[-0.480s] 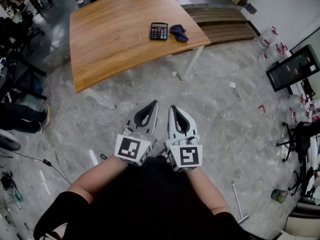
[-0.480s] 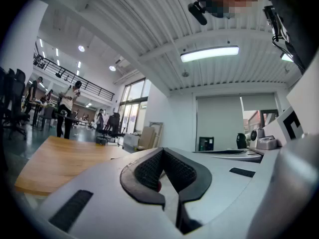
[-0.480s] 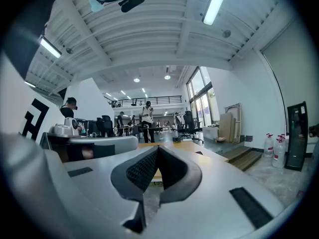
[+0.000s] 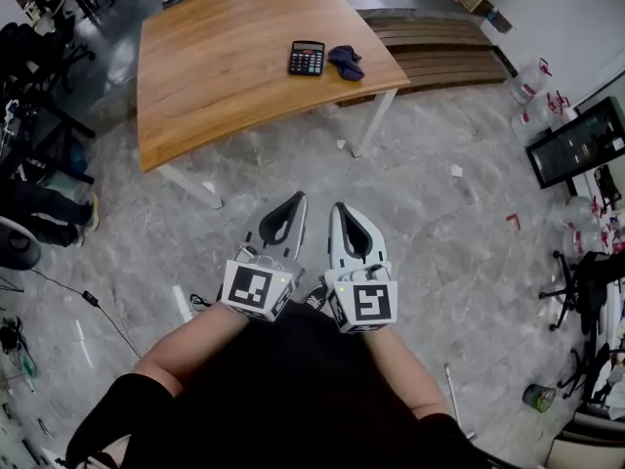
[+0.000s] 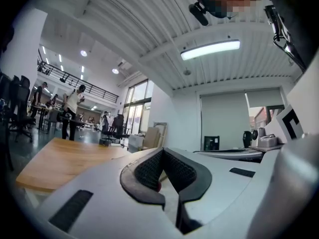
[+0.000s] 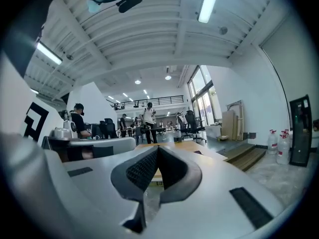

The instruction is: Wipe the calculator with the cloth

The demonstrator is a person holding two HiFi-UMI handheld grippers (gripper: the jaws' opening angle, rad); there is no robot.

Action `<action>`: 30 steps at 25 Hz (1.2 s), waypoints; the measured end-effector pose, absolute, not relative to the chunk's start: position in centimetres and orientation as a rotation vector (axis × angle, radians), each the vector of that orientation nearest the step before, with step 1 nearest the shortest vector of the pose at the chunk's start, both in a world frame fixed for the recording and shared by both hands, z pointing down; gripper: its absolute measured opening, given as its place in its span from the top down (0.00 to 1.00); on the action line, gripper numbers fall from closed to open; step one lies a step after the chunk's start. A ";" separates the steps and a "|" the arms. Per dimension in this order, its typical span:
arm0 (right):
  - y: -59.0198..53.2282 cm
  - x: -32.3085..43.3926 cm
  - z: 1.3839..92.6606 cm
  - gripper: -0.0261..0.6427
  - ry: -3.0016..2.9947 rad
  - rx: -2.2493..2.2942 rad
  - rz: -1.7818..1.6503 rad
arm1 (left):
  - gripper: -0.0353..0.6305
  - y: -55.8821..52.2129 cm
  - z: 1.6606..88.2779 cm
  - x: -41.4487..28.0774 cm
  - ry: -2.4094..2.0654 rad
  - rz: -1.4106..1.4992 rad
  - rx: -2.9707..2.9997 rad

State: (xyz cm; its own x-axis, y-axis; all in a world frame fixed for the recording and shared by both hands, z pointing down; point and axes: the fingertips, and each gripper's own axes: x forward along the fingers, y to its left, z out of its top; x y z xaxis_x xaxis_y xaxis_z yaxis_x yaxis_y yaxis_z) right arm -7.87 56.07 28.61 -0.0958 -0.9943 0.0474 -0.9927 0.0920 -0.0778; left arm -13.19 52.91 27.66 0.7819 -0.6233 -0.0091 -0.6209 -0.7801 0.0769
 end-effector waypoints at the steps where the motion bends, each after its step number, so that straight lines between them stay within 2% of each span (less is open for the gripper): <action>1: 55.9 -7.6 28.6 0.94 2.299 -2.081 -0.162 | 0.94 52.7 27.7 -13.0 -1.018 -0.047 2.897; 12: 48.4 -4.6 31.8 0.94 2.305 -2.049 -0.257 | 0.94 44.2 31.2 -10.6 -1.046 -0.012 2.835; 22: 28.5 -0.1 31.8 0.94 2.325 -2.098 -0.218 | 0.94 24.3 31.7 -4.6 -0.927 -0.040 2.878; 30: 15.5 1.0 31.3 0.94 2.295 -2.163 -0.192 | 0.94 11.5 32.5 -4.5 -0.864 -0.002 2.857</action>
